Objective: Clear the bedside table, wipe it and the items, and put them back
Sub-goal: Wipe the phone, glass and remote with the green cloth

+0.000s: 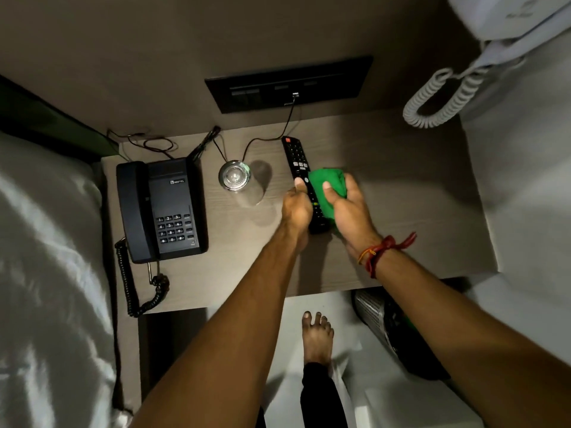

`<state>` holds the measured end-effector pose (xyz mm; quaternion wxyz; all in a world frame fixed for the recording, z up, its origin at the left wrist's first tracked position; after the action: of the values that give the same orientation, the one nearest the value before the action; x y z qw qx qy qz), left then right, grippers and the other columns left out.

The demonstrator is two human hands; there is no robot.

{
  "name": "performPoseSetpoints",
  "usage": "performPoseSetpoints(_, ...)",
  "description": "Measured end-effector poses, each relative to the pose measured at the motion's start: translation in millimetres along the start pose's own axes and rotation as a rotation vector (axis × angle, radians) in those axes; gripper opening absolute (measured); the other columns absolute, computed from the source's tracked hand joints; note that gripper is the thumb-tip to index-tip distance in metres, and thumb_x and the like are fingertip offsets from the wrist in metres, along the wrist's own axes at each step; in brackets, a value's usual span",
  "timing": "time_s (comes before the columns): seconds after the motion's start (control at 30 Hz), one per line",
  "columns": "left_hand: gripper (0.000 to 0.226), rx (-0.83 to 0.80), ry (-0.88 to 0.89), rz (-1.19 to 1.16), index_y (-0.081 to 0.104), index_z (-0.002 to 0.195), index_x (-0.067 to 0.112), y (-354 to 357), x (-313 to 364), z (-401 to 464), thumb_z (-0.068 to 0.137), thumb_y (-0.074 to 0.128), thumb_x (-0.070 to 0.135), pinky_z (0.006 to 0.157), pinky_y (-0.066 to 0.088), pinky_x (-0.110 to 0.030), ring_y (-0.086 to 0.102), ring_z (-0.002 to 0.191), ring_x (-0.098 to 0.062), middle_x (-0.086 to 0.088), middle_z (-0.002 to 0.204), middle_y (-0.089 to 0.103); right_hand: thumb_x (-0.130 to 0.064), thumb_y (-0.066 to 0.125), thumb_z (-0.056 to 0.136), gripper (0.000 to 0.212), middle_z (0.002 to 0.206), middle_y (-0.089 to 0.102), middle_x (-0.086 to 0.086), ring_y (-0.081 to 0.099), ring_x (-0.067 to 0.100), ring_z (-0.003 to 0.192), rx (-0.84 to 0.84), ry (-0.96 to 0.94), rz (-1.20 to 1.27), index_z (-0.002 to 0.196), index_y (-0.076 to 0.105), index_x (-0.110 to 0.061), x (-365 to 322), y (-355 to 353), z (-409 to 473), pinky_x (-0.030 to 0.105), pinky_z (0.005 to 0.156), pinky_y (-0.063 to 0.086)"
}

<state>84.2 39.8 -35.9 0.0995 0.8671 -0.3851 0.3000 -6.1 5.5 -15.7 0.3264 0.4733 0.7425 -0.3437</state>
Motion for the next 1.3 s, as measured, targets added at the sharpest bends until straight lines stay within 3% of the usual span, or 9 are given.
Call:
performPoseSetpoints(0.13, 0.049, -0.272, -0.147, -0.324, 0.065, 0.106, 0.011, 0.7, -5.1, -13.7, 0.110, 0.030, 0.046, 0.056, 0.057, -0.031, 0.064, 0.072, -0.021, -0.009, 0.088, 0.067, -0.026, 0.059, 0.098, 0.024, 0.107, 0.071, 0.000, 0.069, 0.018, 0.093, 0.094, -0.164, -0.089, 0.122, 0.061, -0.024, -12.0, -24.8, -5.3, 0.044, 0.084, 0.060)
performPoseSetpoints(0.27, 0.055, -0.450, -0.148, -0.515, 0.055, 0.134, 0.006, 0.4, -13.3, -30.4, 0.109, 0.028, 0.047, 0.055, 0.053, -0.028, 0.056, 0.072, -0.018, -0.012, 0.092, 0.062, -0.021, 0.055, 0.100, 0.028, 0.111, 0.068, -0.005, 0.064, -0.004, 0.096, 0.205, -0.444, -0.175, 0.128, 0.058, -0.018, -53.5, -42.5, 0.3, 0.008, 0.080, 0.049)
performPoseSetpoints(0.5, 0.043, -0.524, -0.098, -0.614, 0.064, 0.122, 0.012, 3.1, -15.7, -46.8, 0.108, 0.037, 0.042, 0.069, 0.052, -0.034, 0.063, 0.080, -0.022, -0.011, 0.098, 0.069, -0.004, 0.059, 0.093, 0.049, 0.148, 0.055, 0.008, 0.044, 0.026, 0.144, -0.073, -0.696, -0.810, 0.141, 0.052, -0.014, -75.3, -19.4, -9.4, 0.052, 0.122, 0.030)
performPoseSetpoints(0.7, 0.037, -0.532, -0.144, -0.685, 0.075, 0.104, 0.006, -12.2, -12.4, -42.1, 0.101, 0.045, 0.027, 0.086, 0.060, -0.031, 0.075, 0.091, -0.021, -0.012, 0.101, 0.077, -0.010, 0.048, 0.092, 0.046, 0.151, 0.054, 0.001, 0.041, 0.022, 0.148, -0.138, -0.742, -0.865, 0.136, 0.059, -0.015, -46.4, -21.0, -75.1, 0.051, 0.124, 0.027)
performPoseSetpoints(0.87, 0.075, -0.612, -0.163, -0.545, 0.068, 0.111, 0.001, -19.7, -8.0, -45.3, 0.102, 0.030, 0.065, 0.094, 0.058, -0.039, 0.075, 0.092, -0.026, -0.015, 0.096, 0.077, -0.012, 0.055, 0.090, 0.044, 0.138, 0.064, 0.001, 0.055, 0.020, 0.134, -0.219, -0.727, -0.726, 0.133, 0.061, -0.018, -35.0, -30.5, -118.5, 0.045, 0.115, 0.040)
performPoseSetpoints(1.03, 0.057, -0.511, -0.069, -0.570, 0.065, 0.116, 0.012, -25.1, -14.7, -44.5, 0.104, 0.035, 0.059, 0.047, 0.049, -0.019, 0.061, 0.058, -0.009, 0.000, 0.078, 0.066, -0.016, 0.058, 0.099, 0.021, 0.108, 0.075, -0.005, 0.073, 0.011, 0.099, -0.061, -0.268, 0.275, 0.118, 0.061, -0.023, -59.0, -55.9, -70.9, 0.033, 0.084, 0.063)
performPoseSetpoints(1.13, 0.046, -0.574, -0.096, -0.551, 0.063, 0.117, 0.014, -23.3, -20.9, -52.5, 0.105, 0.039, 0.051, 0.036, 0.039, -0.014, 0.050, 0.047, -0.004, 0.004, 0.072, 0.054, -0.014, 0.056, 0.100, 0.023, 0.107, 0.067, -0.006, 0.065, 0.009, 0.102, 0.106, -0.431, 0.082, 0.123, 0.056, -0.012, -80.1, -66.6, -27.3, 0.042, 0.099, 0.057)
performPoseSetpoints(1.23, 0.038, -0.636, -0.132, -0.518, 0.062, 0.110, 0.015, -15.7, -28.0, -60.7, 0.105, 0.043, 0.048, 0.034, 0.038, -0.014, 0.050, 0.046, -0.005, 0.003, 0.071, 0.054, -0.021, 0.056, 0.100, 0.033, 0.104, 0.063, -0.017, 0.060, -0.010, 0.089, 0.101, -0.556, -0.255, 0.131, 0.054, -0.013, -88.5, -52.6, -4.3, 0.013, 0.087, 0.049)
performPoseSetpoints(1.3, 0.036, -0.652, -0.137, -0.519, 0.060, 0.106, 0.016, -11.5, -27.2, -63.0, 0.105, 0.043, 0.047, 0.034, 0.039, -0.014, 0.051, 0.046, -0.005, 0.002, 0.070, 0.053, -0.017, 0.057, 0.099, 0.038, 0.121, 0.066, -0.004, 0.062, 0.004, 0.107, -0.014, -0.610, -0.407, 0.136, 0.053, -0.013, -84.4, -37.2, -6.9, 0.015, 0.095, 0.047)
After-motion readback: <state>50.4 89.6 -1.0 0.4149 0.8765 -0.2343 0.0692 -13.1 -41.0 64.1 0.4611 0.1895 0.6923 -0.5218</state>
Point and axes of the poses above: each hand's wrist, its own z-axis towards the middle knuckle, its own y-axis out of the palm, x = y × z, the point moved 3 cm from there along z, towards the middle knuckle
